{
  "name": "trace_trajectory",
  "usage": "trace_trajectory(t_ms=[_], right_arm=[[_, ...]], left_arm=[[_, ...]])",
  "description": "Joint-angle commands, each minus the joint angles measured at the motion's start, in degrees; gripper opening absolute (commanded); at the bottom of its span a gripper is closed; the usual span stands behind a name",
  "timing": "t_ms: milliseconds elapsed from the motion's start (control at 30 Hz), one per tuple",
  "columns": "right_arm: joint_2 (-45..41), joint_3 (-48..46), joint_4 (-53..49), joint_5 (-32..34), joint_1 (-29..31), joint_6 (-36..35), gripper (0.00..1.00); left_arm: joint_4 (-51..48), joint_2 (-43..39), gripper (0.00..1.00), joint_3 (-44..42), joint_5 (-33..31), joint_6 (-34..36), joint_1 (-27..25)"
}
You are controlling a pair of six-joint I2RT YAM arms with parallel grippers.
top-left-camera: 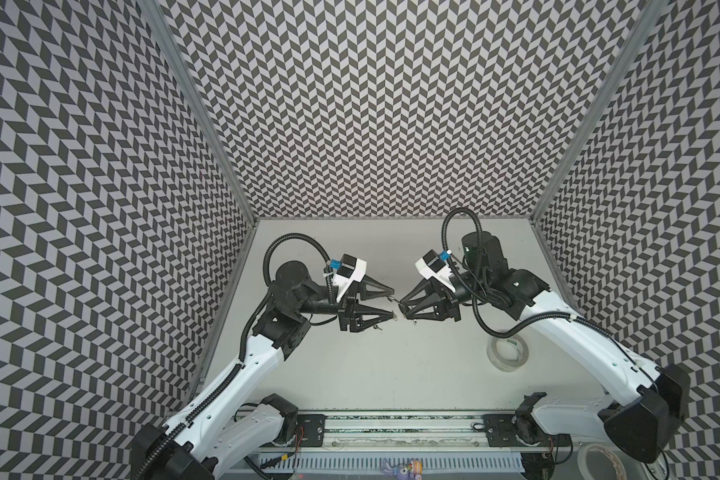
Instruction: Lock with the key
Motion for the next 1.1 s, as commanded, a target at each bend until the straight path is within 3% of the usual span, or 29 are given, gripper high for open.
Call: trace_trajectory(t_ms=[0, 167, 500, 633, 833, 867, 967, 1067], right_arm=[[-1.9, -0.6, 3.9, -2.0, 0.4, 0.1, 0.00], [-2.3, -0.7, 3.8, -1.5, 0.4, -0.1, 0.00], [-3.0, -1.2, 4.8, -1.8, 0.4, 0.7, 0.00], [-2.8, -1.3, 4.9, -1.8, 0.4, 0.8, 0.00], [-3.3, -1.2, 5.4, -1.5, 0.4, 1.3, 0.00], [-3.6, -1.2, 6.0, -0.9, 0.4, 1.8, 0.03], [-5.7, -2.7, 10.7, 2.9, 0.3, 6.2, 0.44], [-9.4, -7.4, 22.6, 10.6, 0.3, 14.8, 0.75]], left_arm=[[-1.2, -0.2, 0.51, 1.7, 1.4, 1.7, -0.4], [-1.9, -0.5, 0.31, 1.9, -0.4, 2.0, -0.4], [-3.3, -0.2, 0.13, 2.3, -1.7, 2.8, -0.3], [-3.7, -0.3, 0.00, 2.4, -2.2, 2.9, -0.3], [-3.1, -0.5, 0.00, 2.5, -4.9, 1.7, -0.4], [-2.1, -0.7, 0.00, 2.3, -5.4, 0.7, -0.4], [2.2, -1.2, 0.00, 1.3, -7.5, -3.9, -0.3], [7.0, -1.5, 0.00, 0.5, -9.3, -8.9, -0.4]])
